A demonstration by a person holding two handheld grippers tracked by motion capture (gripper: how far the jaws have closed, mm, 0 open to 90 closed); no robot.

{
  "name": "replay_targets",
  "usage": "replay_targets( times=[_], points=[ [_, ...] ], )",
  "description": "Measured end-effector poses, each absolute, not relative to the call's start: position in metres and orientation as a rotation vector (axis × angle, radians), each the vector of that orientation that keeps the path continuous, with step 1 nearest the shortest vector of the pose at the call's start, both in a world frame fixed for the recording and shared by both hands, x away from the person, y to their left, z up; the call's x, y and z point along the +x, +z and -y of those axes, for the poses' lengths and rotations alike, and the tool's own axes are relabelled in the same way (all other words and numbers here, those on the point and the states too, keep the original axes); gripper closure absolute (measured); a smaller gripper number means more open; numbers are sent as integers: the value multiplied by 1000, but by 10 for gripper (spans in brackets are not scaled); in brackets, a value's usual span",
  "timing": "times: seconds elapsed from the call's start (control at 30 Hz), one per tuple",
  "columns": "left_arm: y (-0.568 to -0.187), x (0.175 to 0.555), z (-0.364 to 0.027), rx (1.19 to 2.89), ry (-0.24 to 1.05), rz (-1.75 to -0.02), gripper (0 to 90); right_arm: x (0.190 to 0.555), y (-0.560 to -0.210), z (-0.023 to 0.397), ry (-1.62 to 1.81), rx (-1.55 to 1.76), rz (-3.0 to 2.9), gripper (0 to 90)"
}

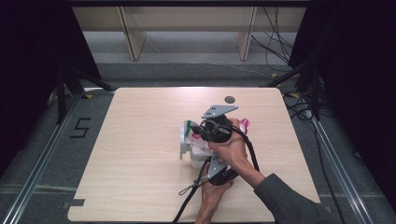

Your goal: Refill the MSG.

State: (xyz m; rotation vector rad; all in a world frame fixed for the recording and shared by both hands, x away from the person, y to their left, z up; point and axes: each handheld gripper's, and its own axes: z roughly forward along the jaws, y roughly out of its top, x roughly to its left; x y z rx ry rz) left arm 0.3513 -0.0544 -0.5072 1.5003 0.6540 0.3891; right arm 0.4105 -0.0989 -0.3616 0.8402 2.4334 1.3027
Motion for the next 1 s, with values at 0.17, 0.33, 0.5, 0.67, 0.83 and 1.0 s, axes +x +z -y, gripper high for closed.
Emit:
replay_targets(
  times=[0.17,0.33,0.5,0.67,0.83,1.0],
  points=[
    [-507,351,54,1504,390,-654,755,411,-362,98,1304,839,-2434,900],
    [-504,351,54,1528,400,-660,756,411,-361,99,1318,836,-2409,900],
    [-501,352,56,1525,401,-660,756,412,-358,102,1303,852,-2421,900],
    [-501,352,57,1513,397,-655,756,413,-355,102,1306,807,-2422,900],
    [-502,353,58,1493,389,-648,757,413,-356,101,1307,809,-2414,900],
    [-502,354,58,1498,385,-645,756,413,-357,100,1274,830,-2441,900]
  ],
)
